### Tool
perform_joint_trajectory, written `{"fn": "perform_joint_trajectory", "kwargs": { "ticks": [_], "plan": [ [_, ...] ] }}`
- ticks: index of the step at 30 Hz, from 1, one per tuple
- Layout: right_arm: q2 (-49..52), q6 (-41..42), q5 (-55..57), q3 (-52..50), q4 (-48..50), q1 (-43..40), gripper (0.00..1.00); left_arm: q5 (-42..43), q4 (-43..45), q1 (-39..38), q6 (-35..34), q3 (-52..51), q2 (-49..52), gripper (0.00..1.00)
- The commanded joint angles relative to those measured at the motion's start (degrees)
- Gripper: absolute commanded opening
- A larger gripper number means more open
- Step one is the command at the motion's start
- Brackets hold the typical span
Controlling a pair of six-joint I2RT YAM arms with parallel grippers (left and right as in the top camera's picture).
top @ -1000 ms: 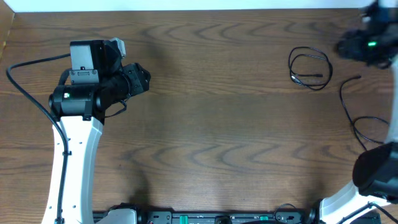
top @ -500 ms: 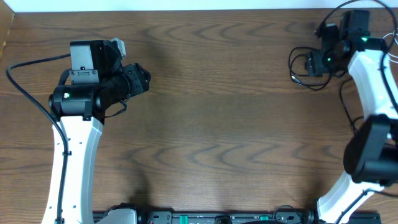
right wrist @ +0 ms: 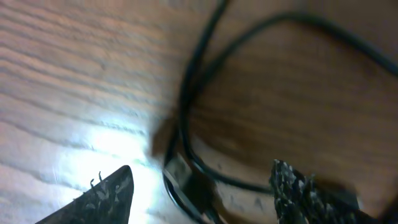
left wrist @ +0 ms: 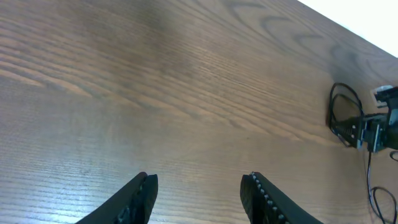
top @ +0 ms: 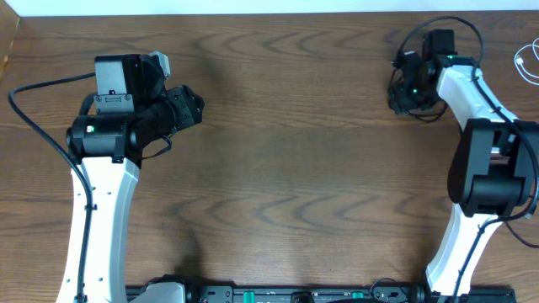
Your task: Untangle cables
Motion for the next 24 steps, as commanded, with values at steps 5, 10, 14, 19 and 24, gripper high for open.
{"fn": "perform_joint_trajectory", "kwargs": {
  "ticks": [5,10,14,19,24],
  "plan": [
    [1.9,-2.6,1.8,1.6,1.8,1.6,0.67,-0.8,0.0,0.3,1.0,-0.3,0.3,0.48],
    [1.9,-2.3,1.7,0.7,1.0,1.3,0.68,-0.8,0.0,0.3,1.0,-0.3,0.3,0.48],
    [1.9,-0.9,1.5,-0.6,-0.3,1.3,0.67,-0.8,0.0,0.3,1.0,-0.3,0.3,0.48],
    [1.9,-0.2,1.5,-0.9,-5.2,1.3,0.61,-0.8,0.0,0.3,1.0,-0.3,0.3,0.48],
    [1.9,2.7,1.5,-1.3,-10.7,1.3,0.56,-0.8,-0.2,0.3,1.0,-0.3,0.3,0.48]
  ]
}}
